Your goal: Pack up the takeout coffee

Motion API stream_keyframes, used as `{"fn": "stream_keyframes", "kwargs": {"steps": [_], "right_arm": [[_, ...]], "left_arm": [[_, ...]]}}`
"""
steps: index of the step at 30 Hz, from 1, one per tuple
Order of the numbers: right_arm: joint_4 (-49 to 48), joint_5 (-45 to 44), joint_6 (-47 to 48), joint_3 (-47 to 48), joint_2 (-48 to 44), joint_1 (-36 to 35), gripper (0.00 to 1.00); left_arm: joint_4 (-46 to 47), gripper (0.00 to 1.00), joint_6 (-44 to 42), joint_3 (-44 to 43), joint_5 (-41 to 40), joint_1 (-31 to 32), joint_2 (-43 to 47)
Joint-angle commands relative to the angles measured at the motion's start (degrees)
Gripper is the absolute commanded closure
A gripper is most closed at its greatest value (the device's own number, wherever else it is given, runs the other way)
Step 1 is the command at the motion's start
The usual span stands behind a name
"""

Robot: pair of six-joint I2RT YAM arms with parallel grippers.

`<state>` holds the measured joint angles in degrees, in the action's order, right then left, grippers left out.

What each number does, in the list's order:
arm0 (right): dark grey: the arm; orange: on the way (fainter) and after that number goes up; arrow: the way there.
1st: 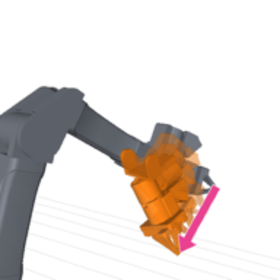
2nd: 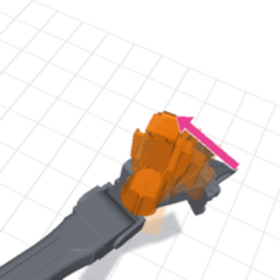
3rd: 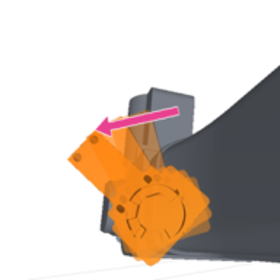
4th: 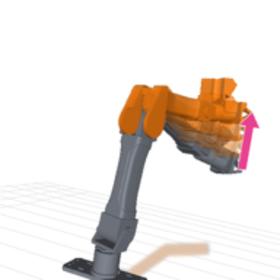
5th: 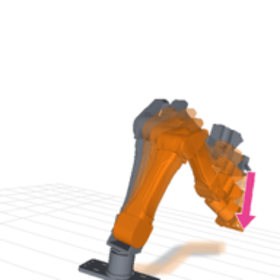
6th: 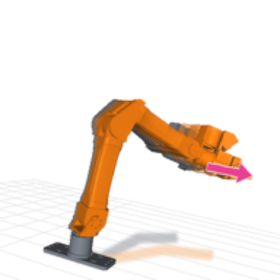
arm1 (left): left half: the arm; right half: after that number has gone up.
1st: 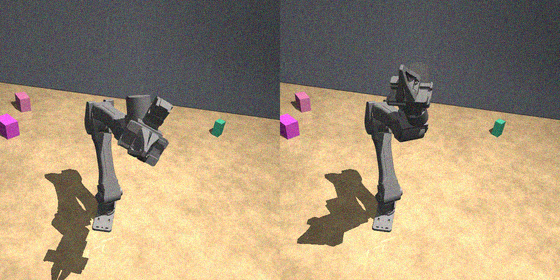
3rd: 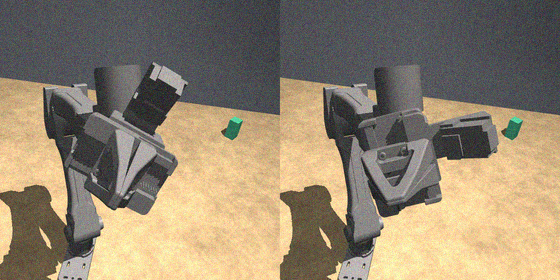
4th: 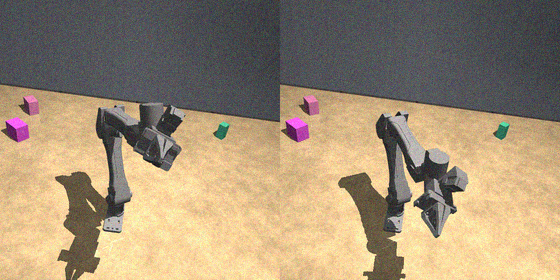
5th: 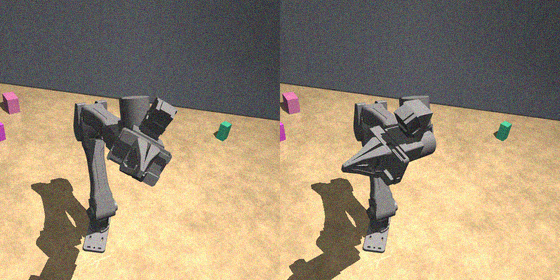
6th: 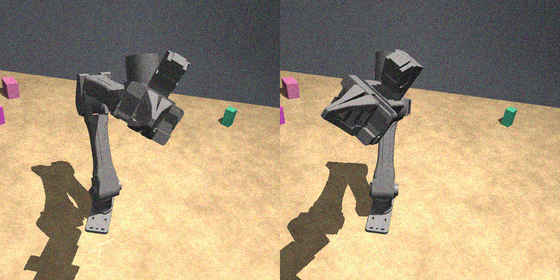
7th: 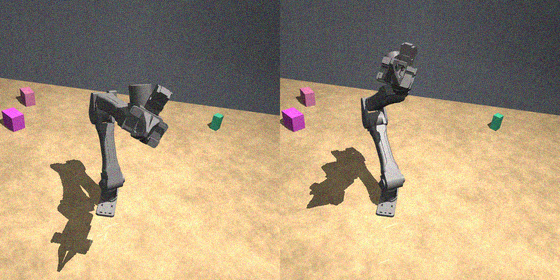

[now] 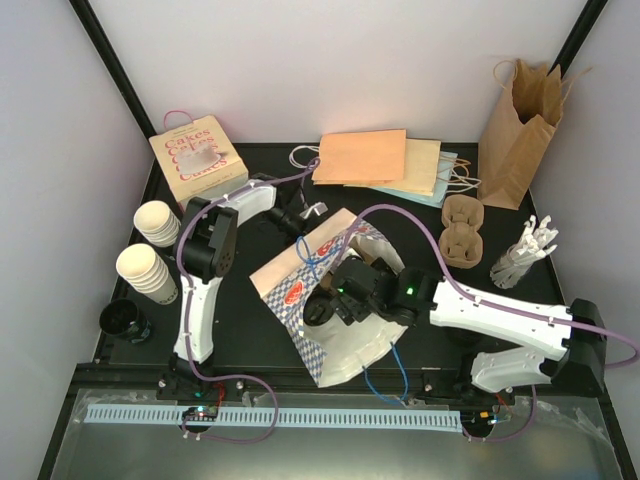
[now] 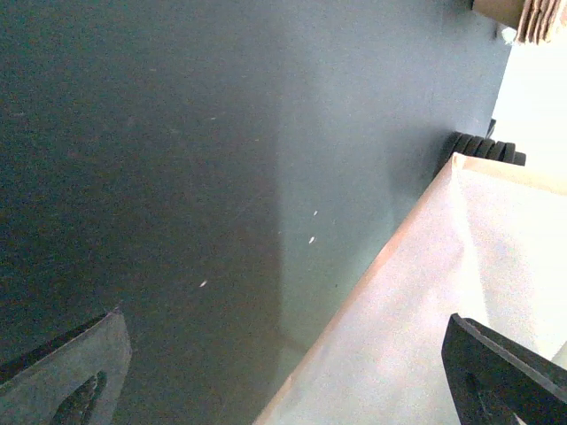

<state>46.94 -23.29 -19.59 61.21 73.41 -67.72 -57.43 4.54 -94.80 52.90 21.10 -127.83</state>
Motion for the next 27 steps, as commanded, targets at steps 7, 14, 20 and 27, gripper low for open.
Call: {"fn": "stream_keyframes", "kwargs": {"steps": [7, 14, 20, 27], "right_arm": [[11.75, 4.21, -5.49, 3.78, -2.44, 0.62, 0.00], [11.09, 8.21, -3.77, 4.89, -1.29, 3.00, 0.00], [10.12, 10.42, -0.87, 7.36, 1.78, 5.80, 0.00], [9.35, 13.29, 2.19, 10.54, 6.53, 8.53, 0.00]], "left_arm": [[0.32, 0.01, 0.49, -0.92, -2.66, 5.68, 3.79], [4.61, 0.01, 5.44, -0.40, -16.23, 2.82, 9.49], [3.68, 0.01, 5.72, -1.82, -26.12, -0.53, 12.49], [2.78, 0.01, 5.75, -1.73, -29.53, -4.13, 15.85]]}}
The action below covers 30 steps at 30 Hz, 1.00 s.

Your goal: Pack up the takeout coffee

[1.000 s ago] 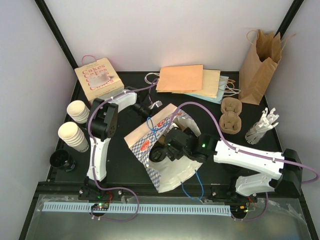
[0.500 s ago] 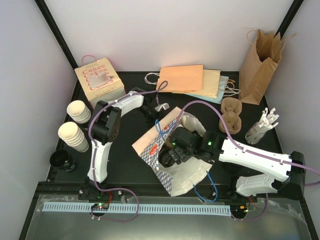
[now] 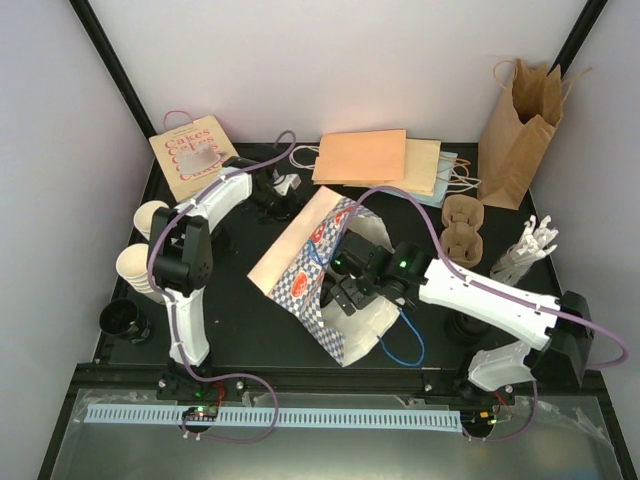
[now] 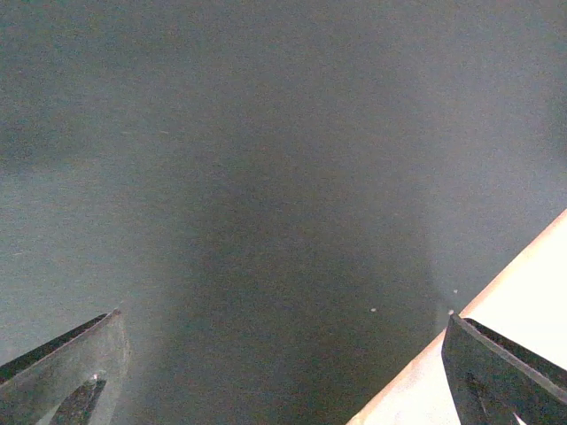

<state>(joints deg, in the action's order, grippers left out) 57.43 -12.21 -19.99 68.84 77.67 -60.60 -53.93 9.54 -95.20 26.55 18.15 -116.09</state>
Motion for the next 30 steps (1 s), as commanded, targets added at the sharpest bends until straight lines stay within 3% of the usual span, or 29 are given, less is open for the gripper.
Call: {"fn": "stream_keyframes", "kwargs": {"steps": [1, 8, 11, 14, 20, 25, 30], "right_arm": [[-1.25, 2.44, 2.95, 3.53, 2.95, 1.71, 0.00], [-0.80, 3.80, 4.87, 7.97, 7.46, 2.67, 0.01], [-0.91, 4.35, 4.92, 8.72, 7.38, 2.81, 0.01], [0.45, 5.25, 4.73, 10.72, 7.03, 2.82, 0.02], [3.37, 8.54, 3.51, 12.11, 4.21, 2.83, 0.03], [7.35, 11.72, 0.21, 9.08, 1.12, 2.79, 0.03], [11.16, 13.60, -2.89, 5.19, -1.17, 2.76, 0.02]], "left_arm": [[-0.81, 0.01, 0.70, -1.23, -3.58, -1.45, 4.81], [-2.44, 0.01, 0.64, -1.17, -7.98, -3.94, 5.50], [-1.56, 0.01, 0.32, -0.37, -4.04, -4.12, 4.85], [-1.96, 0.01, 0.18, -0.52, -0.24, -2.91, 2.64], [-0.16, 0.01, 1.85, -0.06, -0.56, 2.28, -0.41], [3.13, 0.01, 4.30, 0.45, -8.27, 7.56, -1.82], [6.30, 0.01, 6.29, 1.20, -21.52, 12.62, -2.40]]}}
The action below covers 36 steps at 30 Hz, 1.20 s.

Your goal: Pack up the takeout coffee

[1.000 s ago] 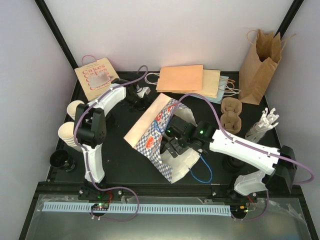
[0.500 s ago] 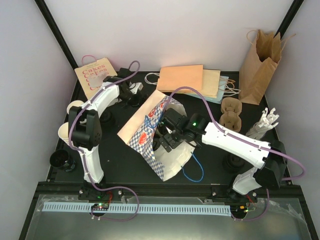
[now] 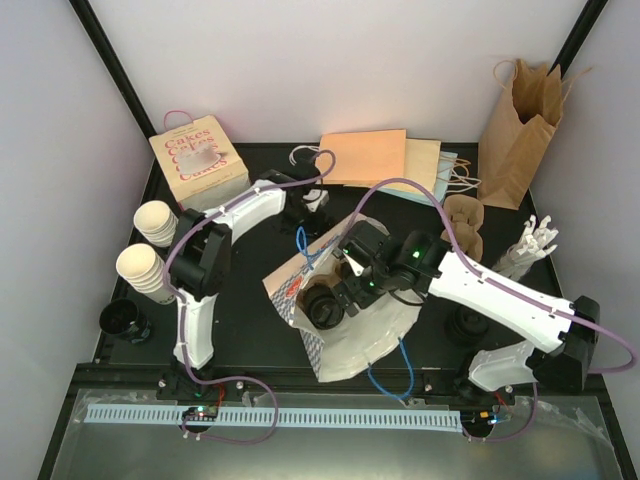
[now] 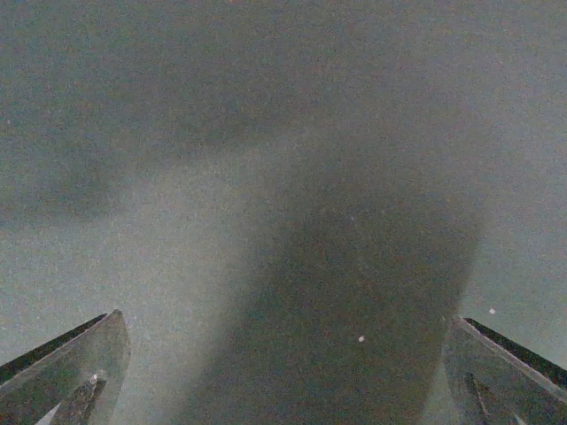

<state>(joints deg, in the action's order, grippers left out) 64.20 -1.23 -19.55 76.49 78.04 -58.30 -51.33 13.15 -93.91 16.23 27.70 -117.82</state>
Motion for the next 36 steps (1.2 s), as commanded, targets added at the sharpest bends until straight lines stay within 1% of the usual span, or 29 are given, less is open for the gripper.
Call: {"fn": "stream_keyframes", "kwargs": {"steps": [1, 4, 9, 10, 13, 19, 23, 28, 30, 32, 34, 36], "right_arm": [[4.63, 2.50, -3.77, -3.26, -1.88, 0.55, 0.02], [3.85, 1.70, -4.55, -5.01, -2.78, 0.56, 0.01], [1.38, 2.59, -4.00, -5.30, -1.14, 1.25, 0.01], [0.97, 2.65, -2.93, -4.91, 1.21, 1.87, 0.01], [0.59, 2.73, -1.94, -4.66, 2.66, 2.52, 0.01], [0.53, 2.63, -0.40, -2.14, 5.38, 3.14, 0.01], [0.11, 1.23, 1.14, 1.87, 8.40, 3.69, 0.01], [-1.06, -2.88, 2.29, 8.12, 12.88, 4.20, 0.00], [-1.83, -4.73, 2.64, 10.77, 14.30, 4.41, 0.00], [-2.84, -6.51, 3.05, 13.25, 15.58, 4.81, 0.01], [-4.07, -9.10, 3.32, 15.35, 16.35, 4.86, 0.01], [-5.04, -11.41, 3.68, 17.02, 16.55, 4.87, 0.00]], "left_arm": [[4.13, 0.01, 3.09, -0.03, -14.05, 3.92, -0.88], [5.27, 0.01, 3.58, -0.11, -24.64, 6.16, -1.26], [5.74, 0.01, 0.82, -2.85, -49.03, 8.72, -3.23], [4.81, 0.01, -1.90, -7.10, -60.16, 8.07, -6.14], [4.15, 0.01, -3.14, -10.09, -63.04, 6.51, -7.52], [1.98, 0.01, -4.08, -16.28, -60.59, 1.66, -7.01], [2.57, 0.01, -5.73, -19.31, -57.57, -1.94, -5.68], [-2.99, 0.01, -0.62, -23.38, -44.15, -7.97, -2.53], [-5.04, 0.01, 1.01, -23.30, -38.25, -9.16, 0.15], [-5.87, 0.01, 1.26, -21.49, -34.14, -9.27, 3.59], [-5.30, 0.01, 0.97, -18.31, -31.13, -9.25, 8.63], [-3.69, 0.01, 0.87, -13.73, -29.84, -9.25, 13.29]]}}
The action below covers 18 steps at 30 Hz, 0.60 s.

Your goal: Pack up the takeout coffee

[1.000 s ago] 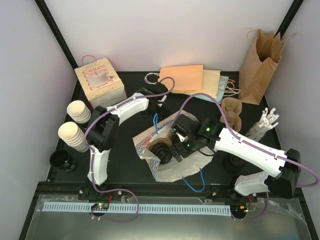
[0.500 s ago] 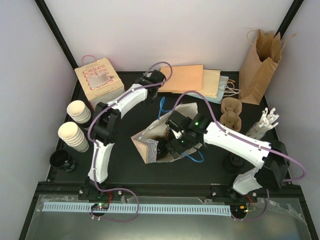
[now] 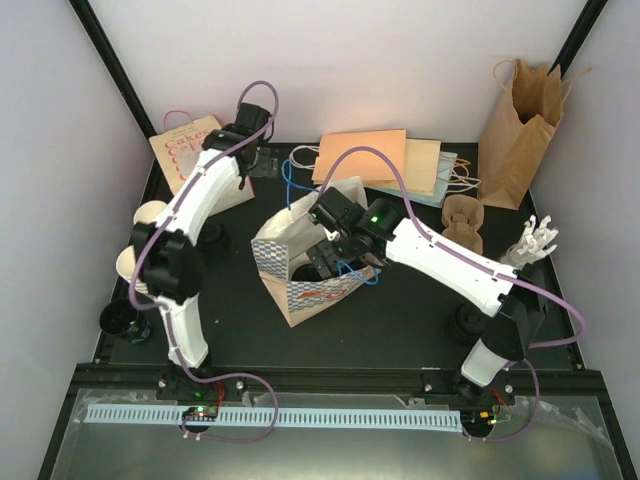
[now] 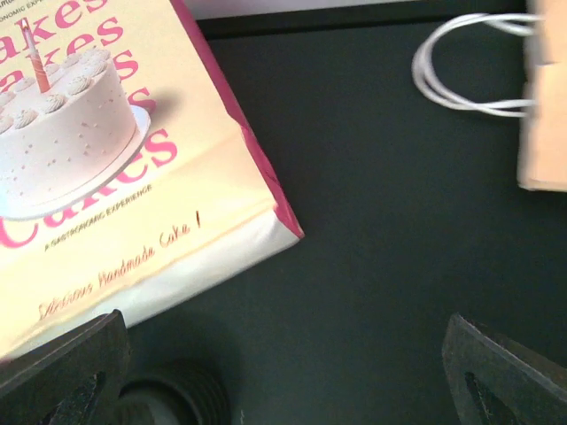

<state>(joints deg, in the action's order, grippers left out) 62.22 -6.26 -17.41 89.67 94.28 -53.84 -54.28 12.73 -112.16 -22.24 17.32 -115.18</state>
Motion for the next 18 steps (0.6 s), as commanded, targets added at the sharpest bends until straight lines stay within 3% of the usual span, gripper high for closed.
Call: {"fn": "stream_keyframes", "kwargs": {"steps": [1, 9, 18], "right_arm": [[-3.61, -7.72, 1.53, 4.17, -0.03, 0.41, 0.00], [-7.14, -15.42, 2.76, 5.26, -5.64, 0.36, 0.00], [-6.36, -13.38, 4.76, 9.13, -10.52, 0.41, 0.00]], "left_arm": [[0.06, 0.01, 1.04, 6.74, 8.96, 1.14, 13.03], [1.58, 0.01, 0.19, 18.83, 8.36, 1.04, 28.07], [1.51, 0.01, -4.33, 26.91, 16.12, 1.07, 44.22]]}}
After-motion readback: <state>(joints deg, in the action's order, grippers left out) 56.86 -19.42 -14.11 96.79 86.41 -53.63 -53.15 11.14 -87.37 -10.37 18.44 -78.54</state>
